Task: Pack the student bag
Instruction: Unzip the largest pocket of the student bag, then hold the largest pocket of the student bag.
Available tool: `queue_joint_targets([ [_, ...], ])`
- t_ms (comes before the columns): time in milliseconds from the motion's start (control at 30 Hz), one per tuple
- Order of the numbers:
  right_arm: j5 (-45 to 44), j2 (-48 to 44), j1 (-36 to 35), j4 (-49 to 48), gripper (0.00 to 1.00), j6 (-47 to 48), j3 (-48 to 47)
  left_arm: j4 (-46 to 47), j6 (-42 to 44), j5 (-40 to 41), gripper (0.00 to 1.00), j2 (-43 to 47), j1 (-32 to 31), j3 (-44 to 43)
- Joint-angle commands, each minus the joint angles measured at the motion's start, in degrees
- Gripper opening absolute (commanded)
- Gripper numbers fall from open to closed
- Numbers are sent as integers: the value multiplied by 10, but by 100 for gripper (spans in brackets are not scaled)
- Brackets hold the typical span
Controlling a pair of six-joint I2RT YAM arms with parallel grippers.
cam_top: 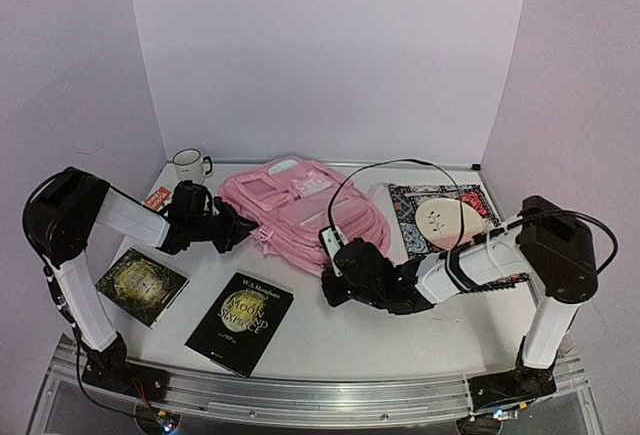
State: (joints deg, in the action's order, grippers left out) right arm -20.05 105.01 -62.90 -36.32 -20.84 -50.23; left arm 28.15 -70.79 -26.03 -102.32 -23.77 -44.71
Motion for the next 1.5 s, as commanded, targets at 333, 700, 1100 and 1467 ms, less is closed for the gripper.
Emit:
queue_joint_targets([
  [333,91,-21,-5,147,0,48,-108,-256,279,53,41,-132,78,-271],
  [700,118,80,-5,146,0,62,-242,-185,140,28,61,47,22,-84],
  [1100,116,119,-5,144,0,73,-296,-113,35,52,62,127,-94,35],
  [1467,118,119,-5,145,0,76,-300,-42,-21,58,29,72,-155,24],
])
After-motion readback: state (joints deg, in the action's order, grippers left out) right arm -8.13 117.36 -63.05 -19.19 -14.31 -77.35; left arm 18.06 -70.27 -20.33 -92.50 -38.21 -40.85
